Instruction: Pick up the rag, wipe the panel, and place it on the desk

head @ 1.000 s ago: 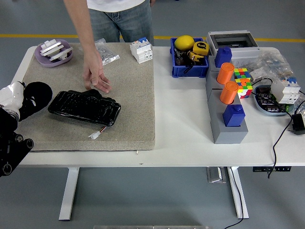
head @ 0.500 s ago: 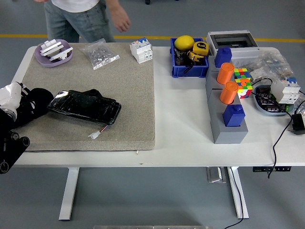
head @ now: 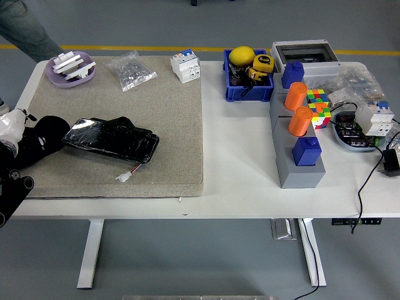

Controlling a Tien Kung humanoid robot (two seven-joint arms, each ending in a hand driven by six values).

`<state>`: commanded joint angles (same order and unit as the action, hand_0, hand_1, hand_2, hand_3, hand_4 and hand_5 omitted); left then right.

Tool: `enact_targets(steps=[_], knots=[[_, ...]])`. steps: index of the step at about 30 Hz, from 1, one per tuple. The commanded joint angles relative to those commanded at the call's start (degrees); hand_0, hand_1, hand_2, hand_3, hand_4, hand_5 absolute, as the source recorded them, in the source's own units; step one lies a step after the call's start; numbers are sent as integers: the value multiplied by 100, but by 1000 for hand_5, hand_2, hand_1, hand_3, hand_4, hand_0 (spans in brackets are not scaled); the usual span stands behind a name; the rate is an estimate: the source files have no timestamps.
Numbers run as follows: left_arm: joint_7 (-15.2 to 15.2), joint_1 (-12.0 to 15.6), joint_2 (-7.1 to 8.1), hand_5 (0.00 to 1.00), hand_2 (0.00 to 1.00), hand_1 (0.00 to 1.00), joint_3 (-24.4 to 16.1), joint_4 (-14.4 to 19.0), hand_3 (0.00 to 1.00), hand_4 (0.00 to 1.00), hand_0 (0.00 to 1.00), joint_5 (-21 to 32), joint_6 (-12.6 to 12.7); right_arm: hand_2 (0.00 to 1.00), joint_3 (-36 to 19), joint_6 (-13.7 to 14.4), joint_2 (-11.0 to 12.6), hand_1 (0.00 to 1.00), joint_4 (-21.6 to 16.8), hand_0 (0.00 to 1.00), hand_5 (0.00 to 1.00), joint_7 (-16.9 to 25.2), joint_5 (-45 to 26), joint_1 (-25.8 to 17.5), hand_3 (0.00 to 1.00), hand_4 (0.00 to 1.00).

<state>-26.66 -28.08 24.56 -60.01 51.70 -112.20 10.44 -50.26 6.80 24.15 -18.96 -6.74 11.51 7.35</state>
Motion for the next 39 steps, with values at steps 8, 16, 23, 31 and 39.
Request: enact_targets(steps=[8,16,23,31,39], knots=[[-288,149,122,184,907,868,-183,563,839,915,765,-106,-384,611,5,-5,12,620,6,750,424,0,-4,-24,558,910],[-391,451,236,192,900,868,-698,1332,843,898,766,302,-592,610,44,-3,10,620,10,750,423,3,2,-10,558,909],[-119,858,236,188,866,825,-1930,2491,837,807,728,775,-546,609,202,-33,40,620,46,750,423,-33,-82,-2,558,909],[756,1061,107,176,806,784,-2598,3173,709,821,702,2012,-31,612,407,-89,35,621,127,750,423,-67,-267,-49,559,909],[1986,1053,-676,171,774,767,-2639,3036,651,816,700,3839,150,613,536,-111,-24,620,142,750,422,-64,-397,-96,558,908]])
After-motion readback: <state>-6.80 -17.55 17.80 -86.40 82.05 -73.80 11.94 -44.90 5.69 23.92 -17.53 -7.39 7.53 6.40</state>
